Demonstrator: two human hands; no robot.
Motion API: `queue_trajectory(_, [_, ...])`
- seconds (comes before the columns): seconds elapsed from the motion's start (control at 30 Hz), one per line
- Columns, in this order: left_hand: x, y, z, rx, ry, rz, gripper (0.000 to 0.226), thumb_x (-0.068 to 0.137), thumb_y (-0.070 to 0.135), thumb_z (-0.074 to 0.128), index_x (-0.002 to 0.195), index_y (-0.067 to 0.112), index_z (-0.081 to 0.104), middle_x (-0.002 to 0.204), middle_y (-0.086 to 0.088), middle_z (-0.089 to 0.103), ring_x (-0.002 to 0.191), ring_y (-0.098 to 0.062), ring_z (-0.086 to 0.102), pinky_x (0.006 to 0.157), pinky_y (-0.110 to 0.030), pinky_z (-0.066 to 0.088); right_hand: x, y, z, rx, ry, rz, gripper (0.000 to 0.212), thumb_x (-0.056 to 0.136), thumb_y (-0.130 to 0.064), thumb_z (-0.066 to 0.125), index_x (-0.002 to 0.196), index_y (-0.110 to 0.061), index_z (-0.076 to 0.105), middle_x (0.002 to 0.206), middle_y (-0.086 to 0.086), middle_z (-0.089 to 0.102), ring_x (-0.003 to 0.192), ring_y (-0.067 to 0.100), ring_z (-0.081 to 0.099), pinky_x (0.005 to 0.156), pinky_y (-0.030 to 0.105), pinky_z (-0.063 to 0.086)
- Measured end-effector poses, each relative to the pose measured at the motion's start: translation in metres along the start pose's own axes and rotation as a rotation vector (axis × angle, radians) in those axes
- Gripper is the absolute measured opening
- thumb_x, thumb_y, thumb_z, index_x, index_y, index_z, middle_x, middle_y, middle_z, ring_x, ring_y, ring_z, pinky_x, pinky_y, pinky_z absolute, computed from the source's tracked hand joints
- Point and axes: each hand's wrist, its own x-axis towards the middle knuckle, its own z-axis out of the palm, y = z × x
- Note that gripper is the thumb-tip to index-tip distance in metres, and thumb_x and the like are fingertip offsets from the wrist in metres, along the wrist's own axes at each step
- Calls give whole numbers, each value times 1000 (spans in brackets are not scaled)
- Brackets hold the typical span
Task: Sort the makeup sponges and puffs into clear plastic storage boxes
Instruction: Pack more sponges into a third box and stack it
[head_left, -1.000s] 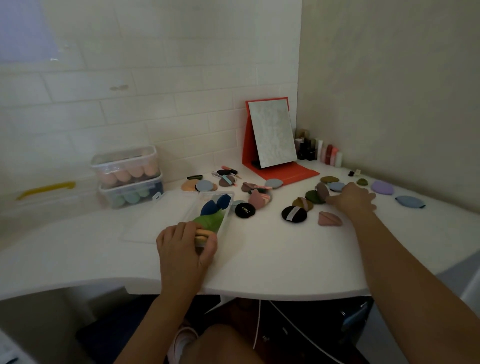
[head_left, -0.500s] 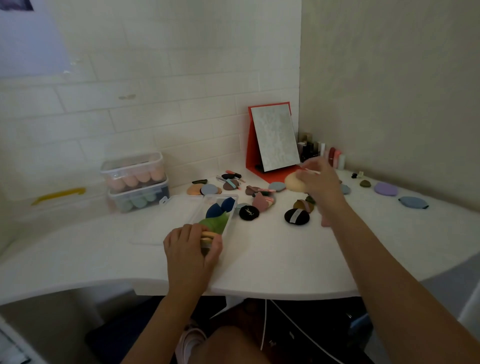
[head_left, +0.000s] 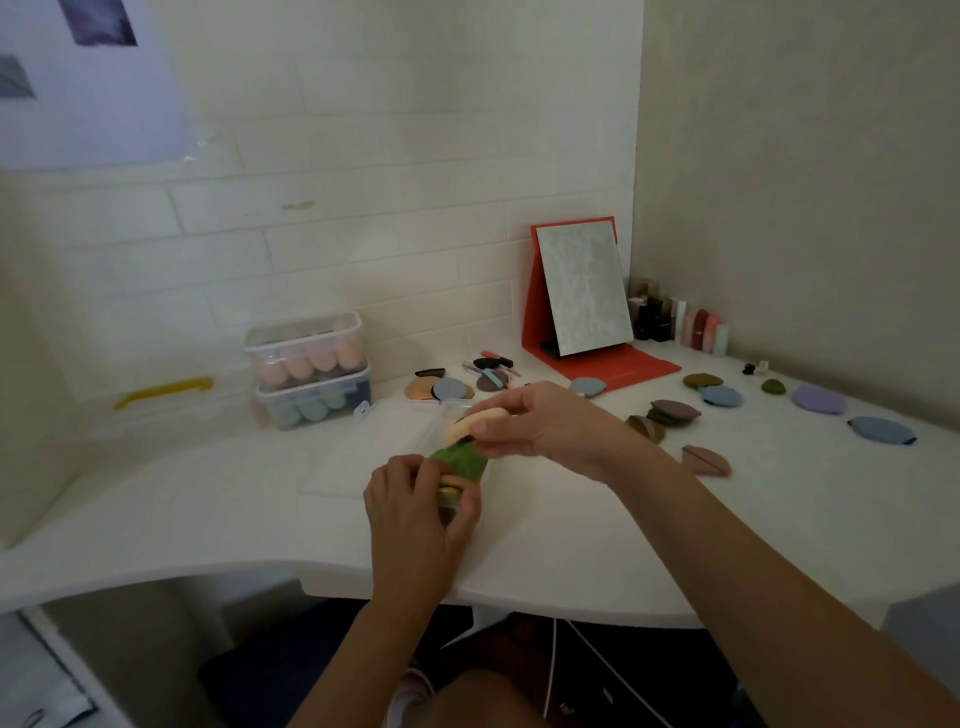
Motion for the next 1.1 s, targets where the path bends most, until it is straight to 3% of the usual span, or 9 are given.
queue_trajectory(0.1, [-1,0,1,7,11,-15,44,78,52,42,92,14,60,101,-4,48,95,-9,31,83,-31,30,6,-4,13,-414,192,-89,33,87,-42,61,101,-12,66,90,0,72,69,9,70,67,22,58])
queue_trajectory(0.17, [-2,-1,1,4,21,-20,45,78,52,42,94,14,60,100,-5,48,94,-7,29,82,-31,31,9,-8,22,-584,266,-159,26,93,-40,52,96,-16,60,88,0,68,58,6,63,50,15,50])
queue_trajectory(0.23, [-2,-1,1,-1,32,-20,44,78,51,43,95,14,59,98,-5,48,93,-6,28,80,-31,32,11,-11,30,-727,305,-183,23,97,-34,46,107,-16,56,99,3,66,75,9,62,46,14,38])
queue_trajectory(0.33, [-2,-3,2,-6,49,-6,41,78,50,45,94,13,55,93,-2,48,88,-7,31,77,-30,32,12,-10,39,-892,300,-174,30,97,-32,46,123,-17,49,113,1,62,100,15,57,56,18,30])
queue_trajectory(0.47, [-1,-2,1,-41,65,-5,38,77,50,47,90,15,51,89,5,42,83,-11,36,76,-29,32,16,-6,42,-917,257,-141,28,93,-34,54,117,-20,59,112,2,63,98,14,57,73,23,36])
queue_trajectory(0.67, [-2,-2,0,-78,78,8,34,75,48,49,84,16,47,84,5,41,78,-12,38,77,-25,28,19,-16,40,-1012,136,-166,30,93,-31,55,121,-21,61,105,1,61,85,10,47,53,14,25])
queue_trajectory(0.87, [-1,-4,2,-83,101,30,32,73,46,53,79,16,45,80,5,40,76,-10,33,74,-20,21,27,-11,38,-1067,-46,-113,15,85,-27,65,92,-14,61,85,2,61,69,9,49,53,18,32])
queue_trajectory(1.0, [-2,-6,2,-82,115,36,33,72,47,54,78,16,45,77,3,40,74,-13,37,74,-22,23,39,-2,43,-1352,23,-210,11,85,-19,61,77,-15,56,76,1,56,73,16,52,54,21,34])
queue_trajectory(1.1, [-2,-4,1,-102,116,25,36,72,48,54,84,15,45,83,3,41,78,-14,40,77,-27,29,45,10,43,-1287,-112,-182,12,89,-12,54,85,-17,64,88,3,64,76,15,54,60,20,36])
